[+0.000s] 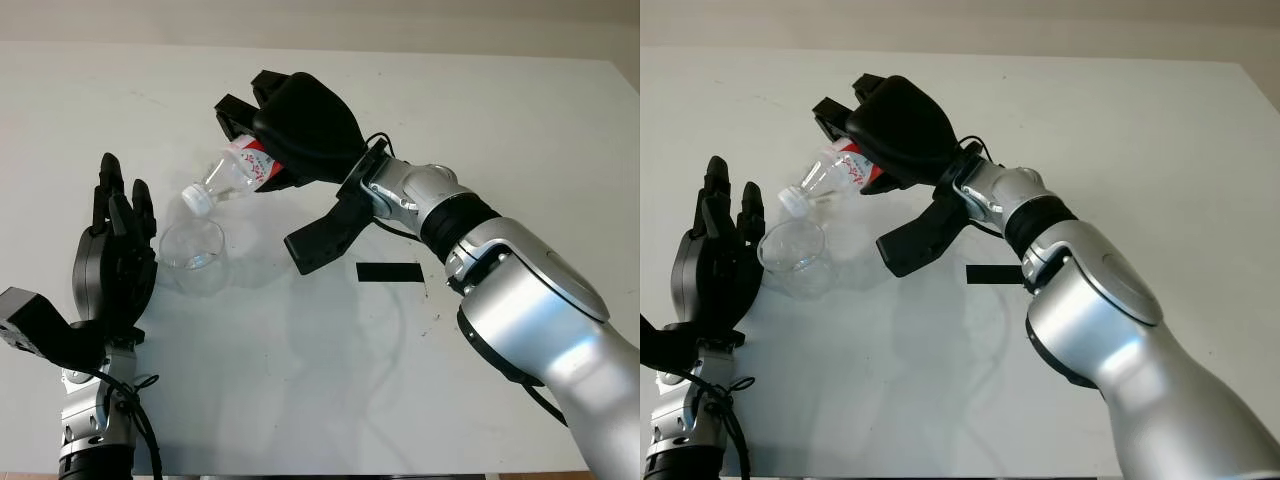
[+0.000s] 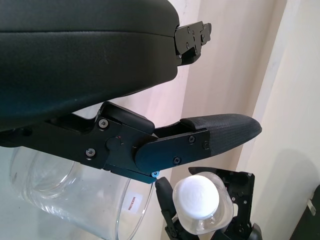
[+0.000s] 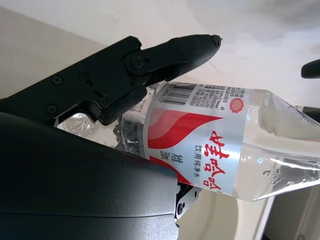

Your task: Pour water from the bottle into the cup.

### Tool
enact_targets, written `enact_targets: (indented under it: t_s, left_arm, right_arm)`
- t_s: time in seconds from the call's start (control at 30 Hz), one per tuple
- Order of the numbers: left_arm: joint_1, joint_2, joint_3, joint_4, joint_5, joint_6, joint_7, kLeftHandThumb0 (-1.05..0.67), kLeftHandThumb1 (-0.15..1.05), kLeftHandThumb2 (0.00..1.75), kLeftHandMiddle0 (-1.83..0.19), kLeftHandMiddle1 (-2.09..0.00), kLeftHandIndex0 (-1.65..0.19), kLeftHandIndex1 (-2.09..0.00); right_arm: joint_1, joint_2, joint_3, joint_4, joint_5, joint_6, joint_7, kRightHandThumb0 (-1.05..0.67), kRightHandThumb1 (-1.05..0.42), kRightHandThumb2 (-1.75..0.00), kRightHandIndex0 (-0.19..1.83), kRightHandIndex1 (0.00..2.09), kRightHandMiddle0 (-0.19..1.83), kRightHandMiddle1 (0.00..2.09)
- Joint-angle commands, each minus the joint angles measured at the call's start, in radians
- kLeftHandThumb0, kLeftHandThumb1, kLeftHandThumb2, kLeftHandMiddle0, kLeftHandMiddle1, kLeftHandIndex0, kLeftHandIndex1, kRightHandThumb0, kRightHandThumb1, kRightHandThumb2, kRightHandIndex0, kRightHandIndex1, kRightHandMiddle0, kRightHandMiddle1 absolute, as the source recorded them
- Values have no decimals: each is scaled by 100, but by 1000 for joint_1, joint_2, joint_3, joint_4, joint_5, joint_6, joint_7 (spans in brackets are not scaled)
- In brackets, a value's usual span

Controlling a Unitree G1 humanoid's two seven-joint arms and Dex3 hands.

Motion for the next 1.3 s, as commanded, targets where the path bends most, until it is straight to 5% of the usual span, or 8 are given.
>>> enact_targets:
  t_s: [0.0,0.23,0.33,0.43,0.7,0.87,1.0,1.27]
  left_arm:
    - [28,-17,-4,24,3,-4,-1,-77,105,64,19,0,19,0]
    - [26,-23,-5,27,-3,-12,-4,-77,105,64,19,0,19,0]
    - [27,-21,-5,24,0,-11,-1,-77,105,64,19,0,19,0]
    - [26,-19,-3,27,-2,-15,-4,-77,105,64,19,0,19,0]
    - [28,-18,0,24,-7,-11,-2,-78,105,62,19,0,19,0]
    - [32,-15,-1,17,-6,-6,-1,-78,105,63,19,0,19,0]
    - [31,-15,-1,20,-7,-7,-5,-78,105,62,19,0,19,0]
    - [28,-14,-3,30,-6,-9,-14,-78,105,64,19,0,19,0]
  right_arm:
    - [-38,0,5,-7,-6,-16,-28,-42,-105,-25,120,209,59,209]
    - [-40,-8,35,-7,-37,-35,-105,-39,-104,-7,118,209,50,160]
    - [-40,-10,45,-6,-50,-31,-121,-42,-104,-15,124,209,58,204]
    - [-42,-12,64,-6,-74,-20,-156,-42,-103,-8,124,209,49,201]
    - [-60,-16,126,-4,-147,30,-202,-46,-93,-5,114,209,57,130]
    - [-65,-16,144,1,-167,55,-225,-45,-93,-5,115,209,54,166]
    - [-62,-15,138,2,-152,48,-219,-45,-90,-5,113,209,57,143]
    - [3,9,-75,6,128,-87,25,-41,-105,-22,119,209,76,209]
